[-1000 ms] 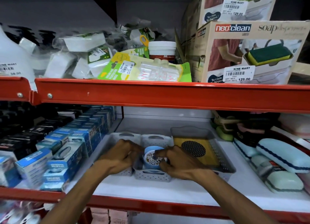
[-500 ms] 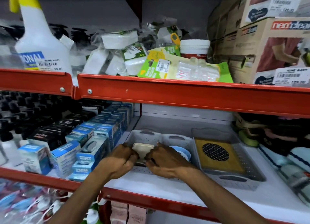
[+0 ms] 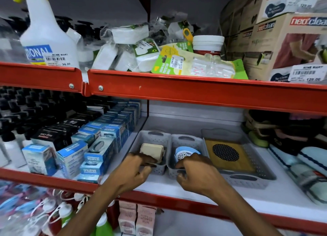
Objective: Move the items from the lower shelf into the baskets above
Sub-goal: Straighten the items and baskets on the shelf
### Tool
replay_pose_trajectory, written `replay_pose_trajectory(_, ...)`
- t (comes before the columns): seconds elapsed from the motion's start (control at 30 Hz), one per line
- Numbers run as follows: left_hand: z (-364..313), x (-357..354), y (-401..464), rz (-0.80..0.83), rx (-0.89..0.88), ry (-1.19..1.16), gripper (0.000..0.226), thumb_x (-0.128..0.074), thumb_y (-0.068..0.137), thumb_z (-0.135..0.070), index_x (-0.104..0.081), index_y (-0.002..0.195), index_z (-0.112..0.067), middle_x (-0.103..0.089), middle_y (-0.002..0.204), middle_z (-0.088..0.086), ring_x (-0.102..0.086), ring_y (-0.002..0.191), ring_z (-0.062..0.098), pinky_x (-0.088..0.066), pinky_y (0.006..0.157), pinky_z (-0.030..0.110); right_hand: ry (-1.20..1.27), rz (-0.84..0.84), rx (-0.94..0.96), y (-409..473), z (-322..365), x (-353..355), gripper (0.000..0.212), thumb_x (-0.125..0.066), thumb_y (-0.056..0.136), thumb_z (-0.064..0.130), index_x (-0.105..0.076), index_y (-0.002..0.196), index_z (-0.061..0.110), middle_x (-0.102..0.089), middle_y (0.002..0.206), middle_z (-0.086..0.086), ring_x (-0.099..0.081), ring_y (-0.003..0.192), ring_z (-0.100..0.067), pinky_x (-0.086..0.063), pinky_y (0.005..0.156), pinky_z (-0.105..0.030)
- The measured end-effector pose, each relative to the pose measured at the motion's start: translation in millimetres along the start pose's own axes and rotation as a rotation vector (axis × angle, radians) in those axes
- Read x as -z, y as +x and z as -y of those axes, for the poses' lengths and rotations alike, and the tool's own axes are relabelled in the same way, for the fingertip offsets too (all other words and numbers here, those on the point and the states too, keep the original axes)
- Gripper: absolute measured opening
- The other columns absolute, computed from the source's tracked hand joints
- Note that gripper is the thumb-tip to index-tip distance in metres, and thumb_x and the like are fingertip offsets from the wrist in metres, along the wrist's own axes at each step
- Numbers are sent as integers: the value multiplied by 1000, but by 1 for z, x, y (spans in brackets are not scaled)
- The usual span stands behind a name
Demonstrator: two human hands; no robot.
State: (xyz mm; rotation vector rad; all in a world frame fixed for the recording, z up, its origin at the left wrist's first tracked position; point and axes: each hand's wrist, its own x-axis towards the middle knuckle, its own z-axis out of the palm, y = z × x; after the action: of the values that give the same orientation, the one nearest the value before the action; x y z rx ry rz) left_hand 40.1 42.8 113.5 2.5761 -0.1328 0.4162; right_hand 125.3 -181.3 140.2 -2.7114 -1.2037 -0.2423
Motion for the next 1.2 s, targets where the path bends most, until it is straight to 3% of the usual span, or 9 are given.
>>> replay_pose_trajectory(0.13, -5, -2, -6, -47, 40, -33, 47, -47, 79, -26, -77, 115, -23, -79, 115, -11, -71, 106, 5, -53, 94, 11, 38, 70, -26, -3, 8, -1, 34, -57, 85, 17, -71, 116, 20, -72, 107, -8, -66, 93, -29, -61, 83, -37)
replay_pose_trajectory(0.2, -16, -3, -20, -56, 54, -60, 45, -48, 78, -23, -79, 112, -21, -79, 111, -12, -71, 101, 2, -47, 86, -1, 29, 67, -13, -17, 12, 2, 34, -57, 85, 15, -72, 115, 21, -74, 106, -8, -68, 93, -29, -61, 82, -37)
replay_pose_trajectory(0.33, -20, -5, -31, -93, 85, -102, 42, -48, 77, -21, -80, 104, -17, -78, 100, -14, -69, 89, -4, -46, 75, -3, 63, 32, -10, -29, 18, 3, 35, -58, 79, 16, -74, 109, 22, -76, 101, -4, -67, 93, -27, -60, 80, -36)
replay_pose_trajectory(0.5, -23, -5, -46, -144, 88, -127, 29, -50, 78, -19, -79, 84, -16, -80, 84, -6, -72, 82, 7, -58, 74, 23, 107, 37, 30, -43, 30, 3, 29, -59, 75, 19, -74, 100, 18, -75, 89, -4, -64, 83, -20, -59, 71, -35)
replay_pose_trajectory(0.67, -26, -6, -54, -174, 102, -127, 34, -46, 76, -33, -76, 77, -19, -79, 76, -7, -71, 76, 8, -57, 72, 26, 160, -1, 24, -56, 29, 5, 36, -57, 77, 28, -71, 109, 17, -76, 98, -2, -66, 88, -21, -61, 75, -36)
replay_pose_trajectory(0.73, -27, -6, -56, -186, 118, -150, 37, -45, 76, -35, -78, 78, -18, -79, 77, -8, -72, 78, 7, -57, 71, 25, 239, -81, -44, -63, 24, 11, 40, -58, 80, 36, -73, 115, 23, -79, 103, 1, -71, 88, -17, -62, 77, -33)
replay_pose_trajectory(0.87, -29, -6, -58, -197, 121, -154, 43, -45, 77, -39, -82, 84, -19, -81, 84, -14, -72, 84, -4, -54, 70, 8, 129, -249, -266, -70, -13, 24, 22, -59, 89, 30, -74, 103, 21, -78, 88, -2, -64, 65, -17, -48, 54, -23)
replay_pose_trajectory(1.0, -35, -9, -55, -191, 153, -150, 36, -50, 80, -31, -84, 88, -20, -81, 88, -14, -71, 86, -9, -50, 71, 2, -94, -67, -434, -74, -42, 24, 15, -60, 93, 18, -70, 104, 14, -74, 103, -10, -70, 88, -27, -47, 68, -29)
replay_pose_trajectory(1.2, -41, -8, -54, -174, 176, -91, 41, -48, 79, -35, -84, 92, -20, -82, 94, -9, -72, 90, 3, -62, 81, 27, -127, -42, -384, -79, -45, 22, 26, -59, 92, 10, -74, 111, 19, -74, 103, -9, -70, 92, -27, -40, 67, -27)
